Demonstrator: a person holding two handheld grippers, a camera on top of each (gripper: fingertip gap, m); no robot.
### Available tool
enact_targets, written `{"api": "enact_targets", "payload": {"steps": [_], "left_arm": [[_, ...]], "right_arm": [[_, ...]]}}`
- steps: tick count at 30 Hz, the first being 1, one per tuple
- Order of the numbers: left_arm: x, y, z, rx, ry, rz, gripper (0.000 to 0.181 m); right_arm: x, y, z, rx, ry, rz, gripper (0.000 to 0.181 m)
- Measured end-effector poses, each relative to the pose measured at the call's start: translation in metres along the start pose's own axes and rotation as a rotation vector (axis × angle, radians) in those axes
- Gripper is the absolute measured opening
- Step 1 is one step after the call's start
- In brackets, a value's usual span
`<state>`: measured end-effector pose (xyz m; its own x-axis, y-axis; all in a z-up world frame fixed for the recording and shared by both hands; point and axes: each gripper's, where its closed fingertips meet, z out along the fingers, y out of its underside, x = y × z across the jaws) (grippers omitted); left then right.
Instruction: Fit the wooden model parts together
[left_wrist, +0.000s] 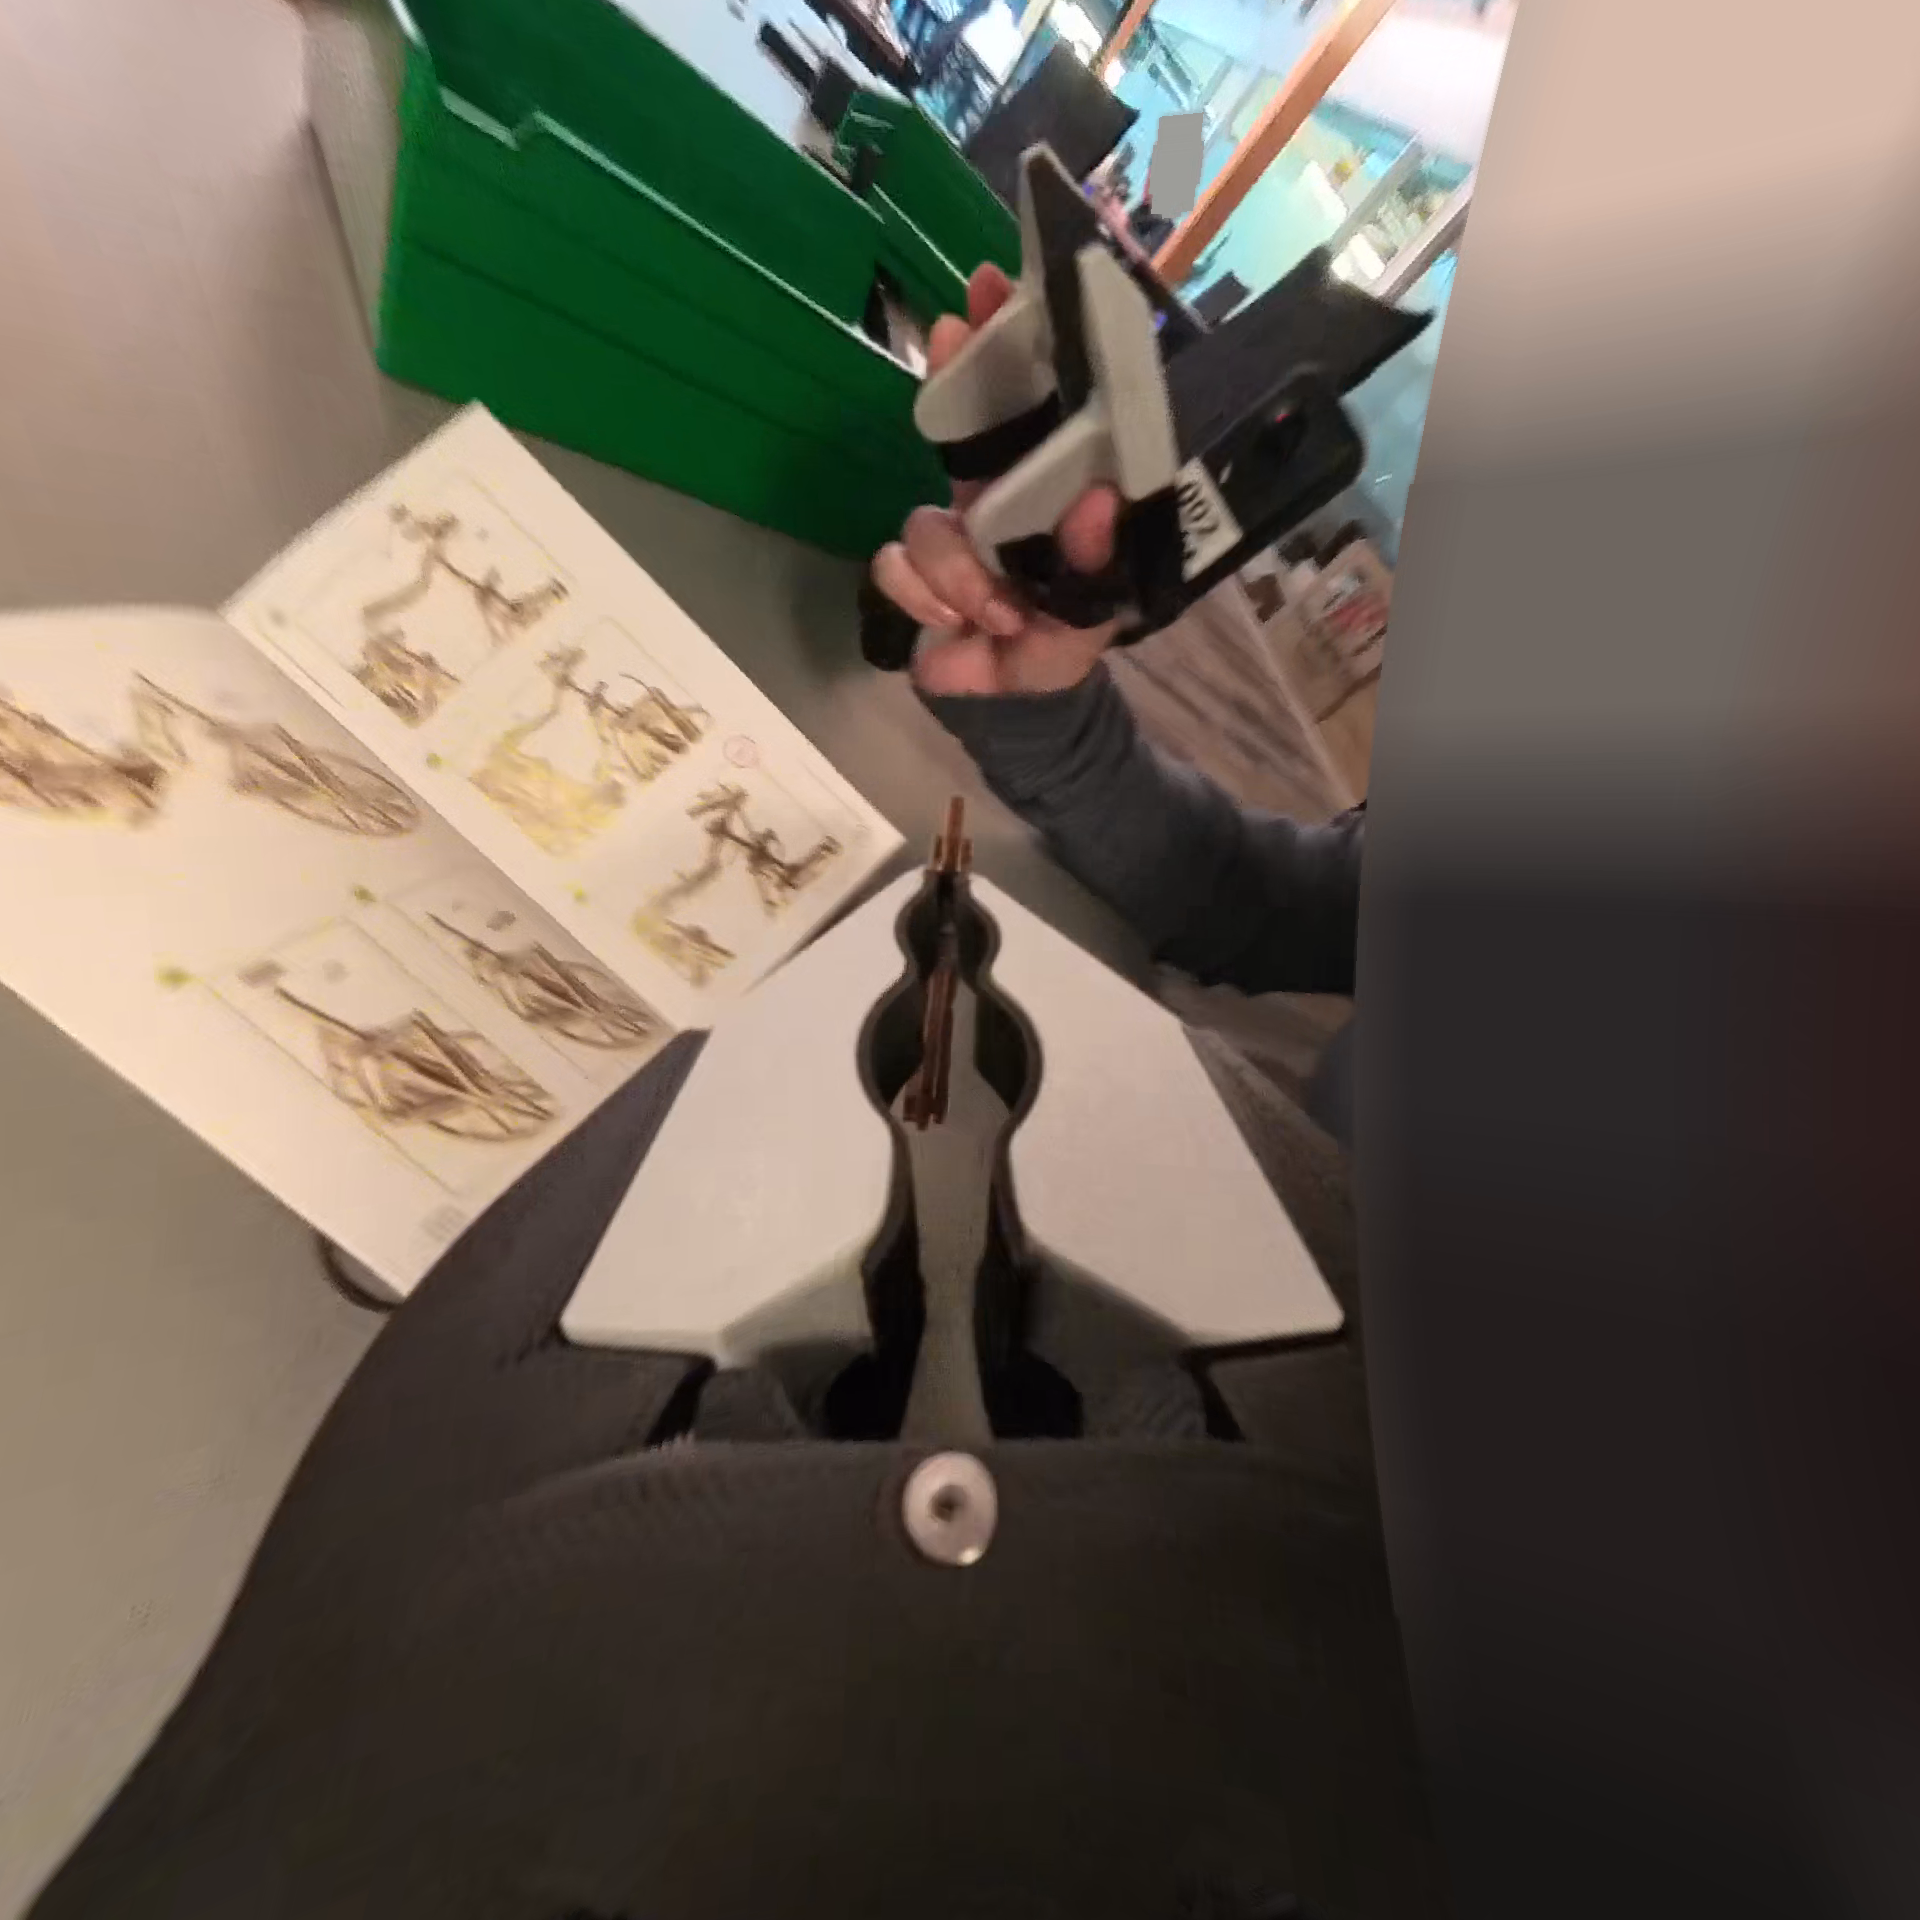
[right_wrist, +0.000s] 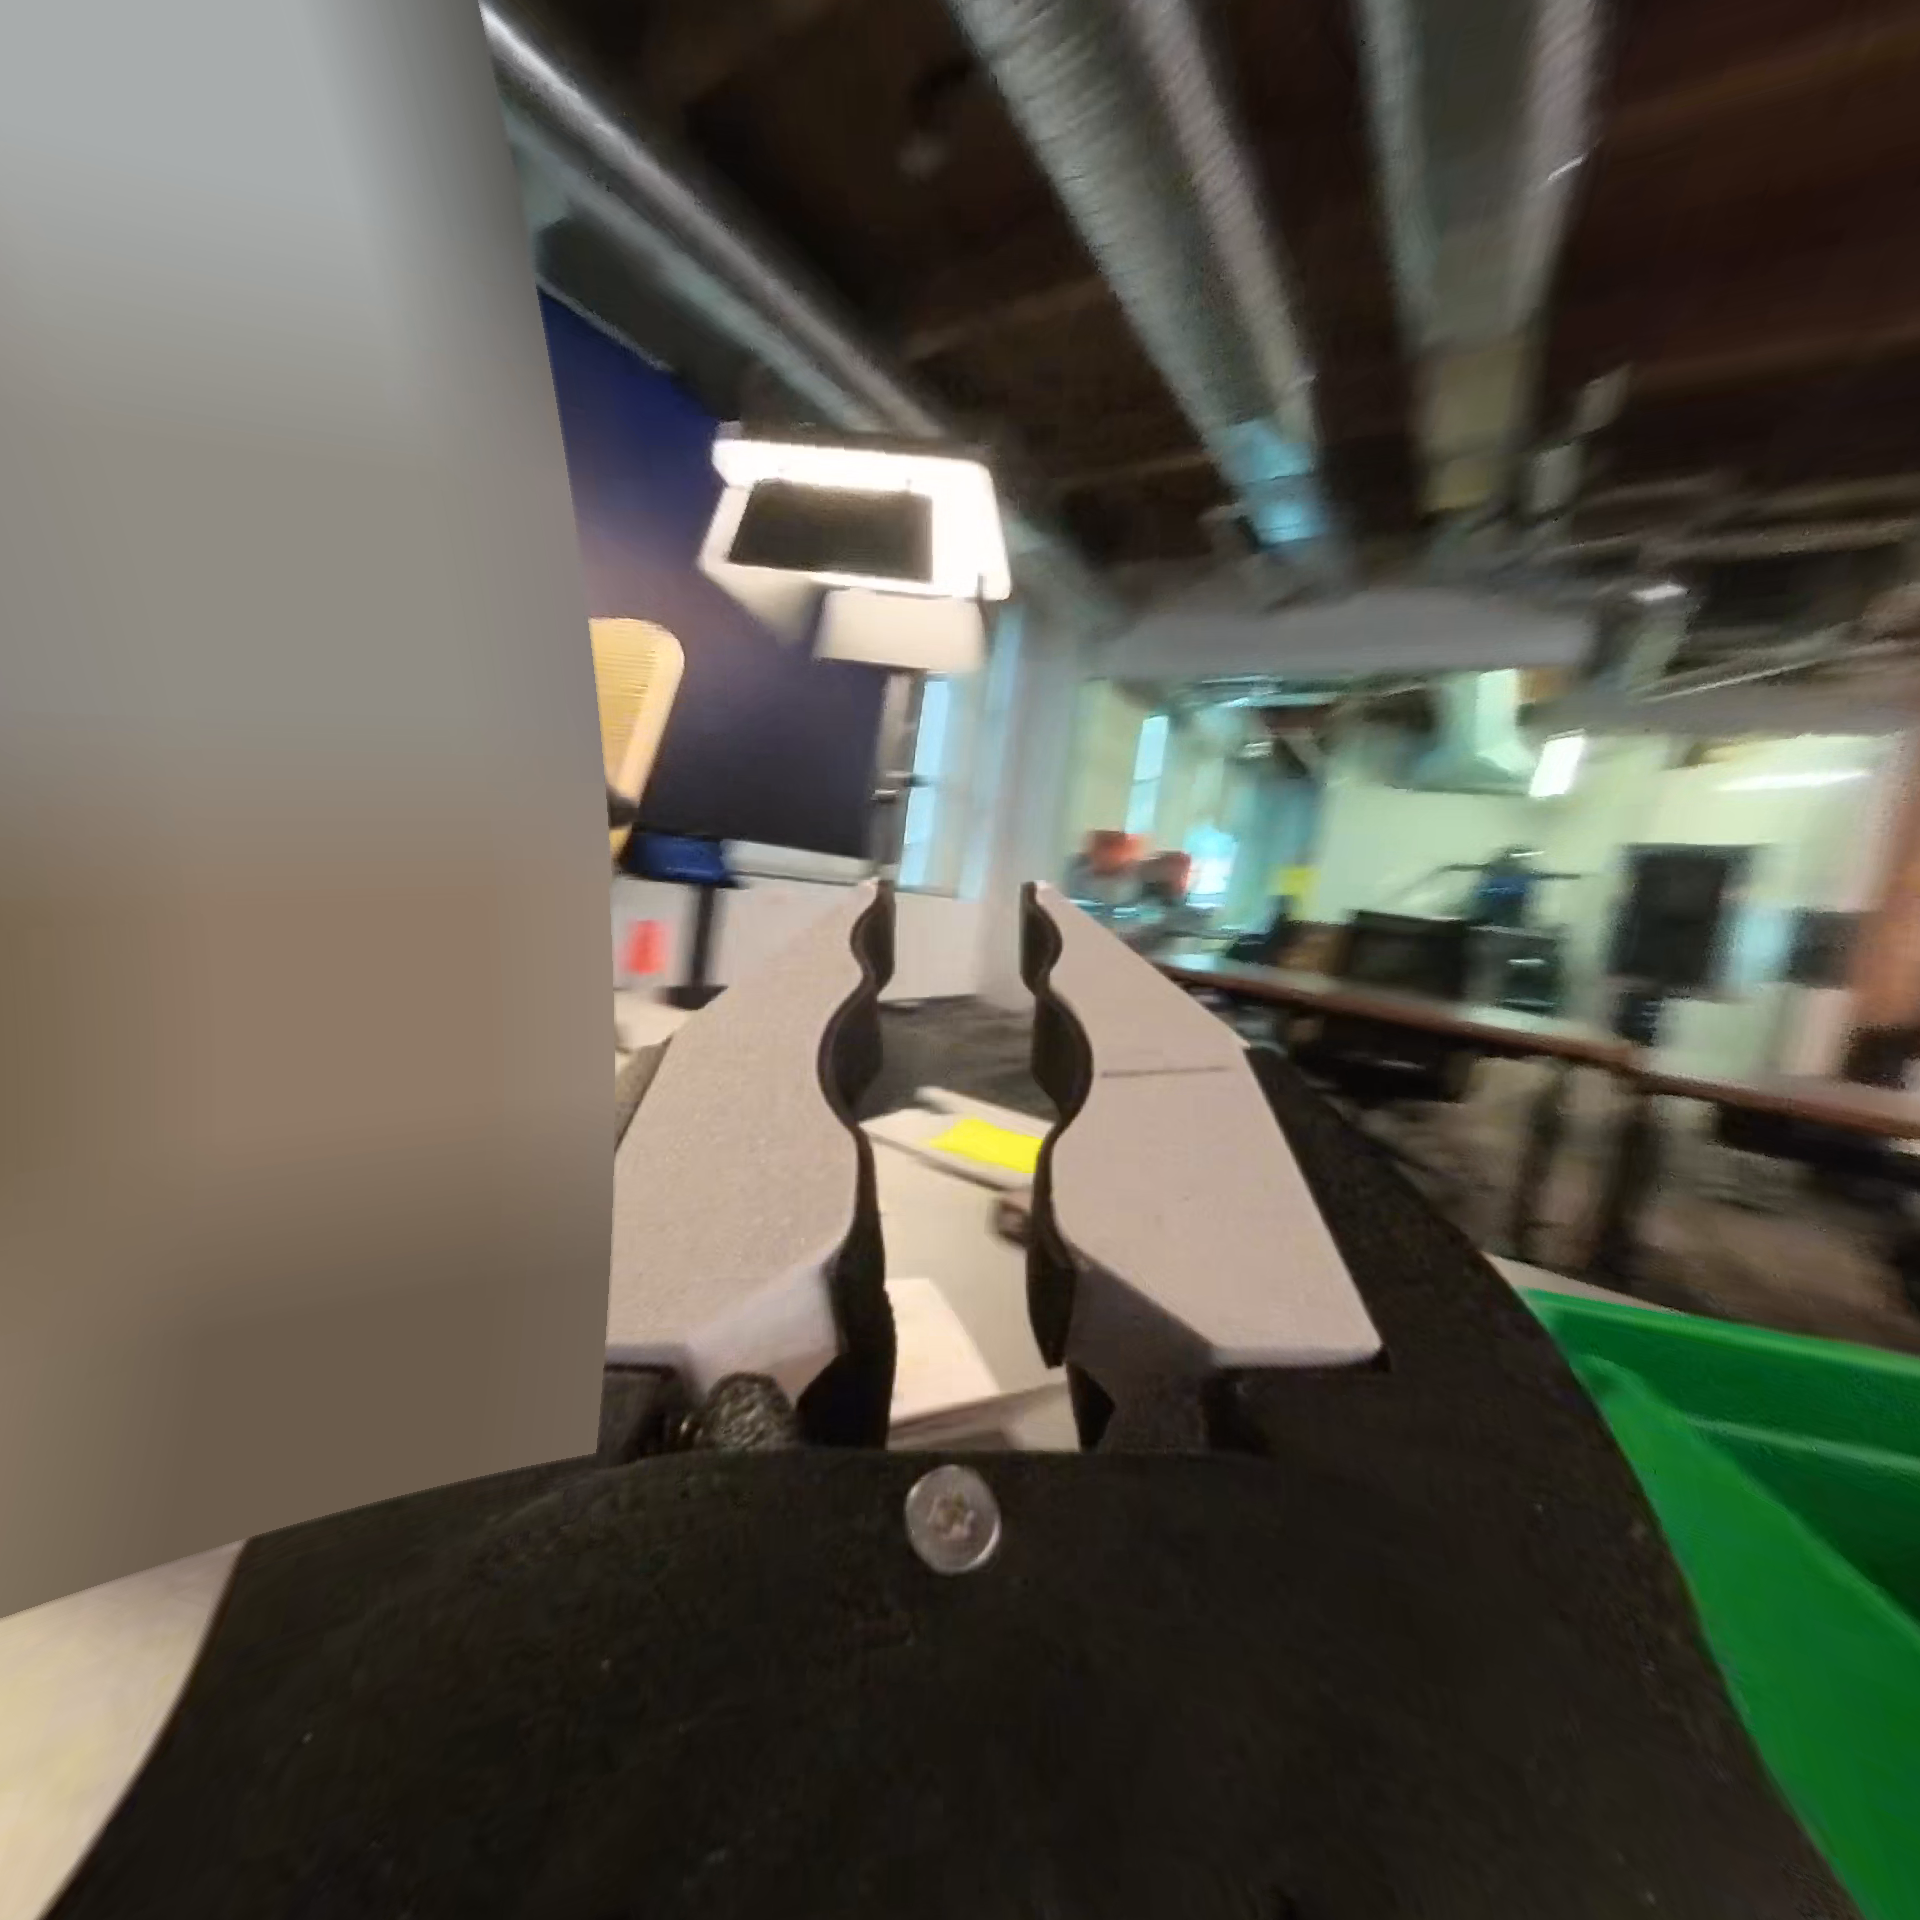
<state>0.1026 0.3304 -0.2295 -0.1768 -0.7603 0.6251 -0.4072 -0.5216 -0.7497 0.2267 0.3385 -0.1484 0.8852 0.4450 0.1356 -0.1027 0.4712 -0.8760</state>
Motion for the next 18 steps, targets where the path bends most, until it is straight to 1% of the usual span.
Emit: {"api": "enact_targets", "payload": {"steps": [1,2,3,4,7,8,10,12,13,14,16,18], "left_arm": [[0.004,0.001,-0.004,-0.016,0.021,-0.066,0.0],[0.004,0.004,-0.008,-0.04,0.01,-0.116,0.0],[0.001,0.012,-0.012,-0.093,-0.009,-0.161,0.0],[-0.002,0.021,-0.016,-0.144,-0.022,-0.209,0.0],[-0.002,0.043,-0.025,-0.228,0.024,-0.404,0.0],[-0.008,0.052,-0.027,-0.256,-0.015,-0.425,0.0],[-0.03,0.067,-0.03,-0.288,-0.176,-0.405,0.002],[-0.042,0.07,-0.029,-0.274,-0.257,-0.405,0.003],[-0.044,0.069,-0.028,-0.258,-0.276,-0.411,0.003],[-0.048,0.069,-0.028,-0.244,-0.311,-0.401,0.009],[-0.057,0.067,-0.033,-0.223,-0.417,-0.331,0.017],[-0.061,0.058,-0.041,-0.157,-0.502,-0.261,0.02]], "right_arm": [[0.01,0.001,-0.003,-0.002,0.066,-0.047,0.02],[0.016,0.003,-0.004,-0.011,0.115,-0.087,0.02],[0.018,0.006,-0.005,-0.024,0.145,-0.125,0.02],[0.016,0.009,-0.004,-0.042,0.151,-0.17,0.02],[-0.003,0.024,0.003,-0.119,0.072,-0.272,0.021],[-0.01,0.03,0.004,-0.146,0.046,-0.279,0.022],[-0.016,0.045,0.007,-0.226,0.04,-0.264,0.028],[-0.026,0.063,0.009,-0.318,0.009,-0.253,0.025],[-0.03,0.075,0.01,-0.376,-0.005,-0.254,0.024],[-0.037,0.086,0.01,-0.433,-0.037,-0.26,0.022],[-0.044,0.11,0.007,-0.566,-0.078,-0.284,0.02],[-0.049,0.132,-0.001,-0.699,-0.127,-0.309,0.019]]}}
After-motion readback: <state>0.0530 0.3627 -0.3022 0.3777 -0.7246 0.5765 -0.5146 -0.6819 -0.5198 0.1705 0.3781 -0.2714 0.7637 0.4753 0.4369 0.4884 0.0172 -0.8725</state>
